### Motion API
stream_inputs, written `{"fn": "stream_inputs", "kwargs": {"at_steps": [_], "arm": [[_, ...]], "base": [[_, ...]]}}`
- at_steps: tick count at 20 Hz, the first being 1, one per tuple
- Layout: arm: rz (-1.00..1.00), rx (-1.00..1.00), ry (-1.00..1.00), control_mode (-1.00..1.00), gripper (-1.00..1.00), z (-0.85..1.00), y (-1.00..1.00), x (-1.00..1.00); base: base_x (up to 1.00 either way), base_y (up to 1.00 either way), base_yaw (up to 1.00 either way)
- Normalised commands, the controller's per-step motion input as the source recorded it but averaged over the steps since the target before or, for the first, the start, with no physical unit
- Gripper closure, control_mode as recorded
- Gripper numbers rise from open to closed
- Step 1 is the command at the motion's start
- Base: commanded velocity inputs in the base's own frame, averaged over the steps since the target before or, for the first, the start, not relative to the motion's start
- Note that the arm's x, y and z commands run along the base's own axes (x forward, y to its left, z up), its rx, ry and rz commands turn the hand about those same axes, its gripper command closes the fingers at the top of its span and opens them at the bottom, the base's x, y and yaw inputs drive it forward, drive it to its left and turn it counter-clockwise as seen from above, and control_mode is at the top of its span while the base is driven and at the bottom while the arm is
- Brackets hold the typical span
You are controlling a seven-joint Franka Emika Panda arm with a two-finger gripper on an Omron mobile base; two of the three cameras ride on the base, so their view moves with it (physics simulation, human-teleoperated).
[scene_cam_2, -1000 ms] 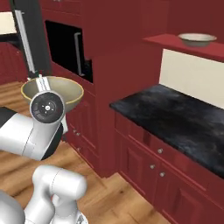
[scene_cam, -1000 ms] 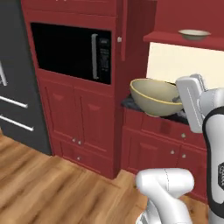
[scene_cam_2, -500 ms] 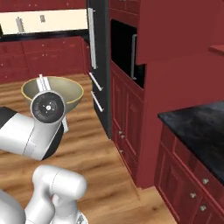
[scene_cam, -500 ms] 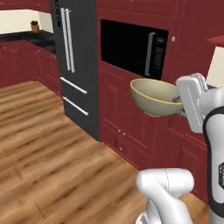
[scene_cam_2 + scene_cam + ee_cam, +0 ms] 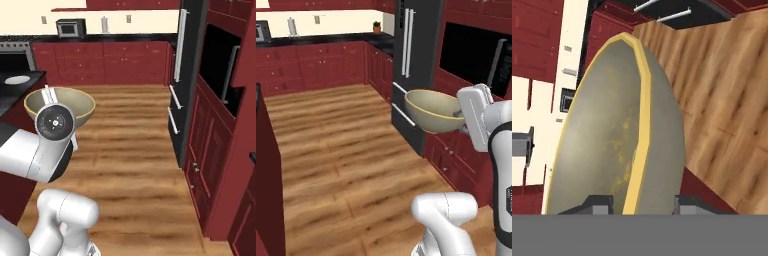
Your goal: Move the bowls from the cabinet to the plates on the dining table.
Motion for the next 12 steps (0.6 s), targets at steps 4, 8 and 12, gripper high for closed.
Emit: {"fn": "stream_inputs", "kwargs": {"at_steps": [4, 8, 12], "arm": [[0.00, 0.00, 0.00, 1.00, 1.00, 0.00, 0.00, 0.00], [0.00, 0.00, 0.00, 1.00, 1.00, 0.00, 0.00, 0.00], [0.00, 0.00, 0.00, 1.00, 1.00, 0.00, 0.00, 0.00]], "base": [[0.30, 0.41, 0.42], [0.85, 0.11, 0.11], [1.00, 0.05, 0.02]]}}
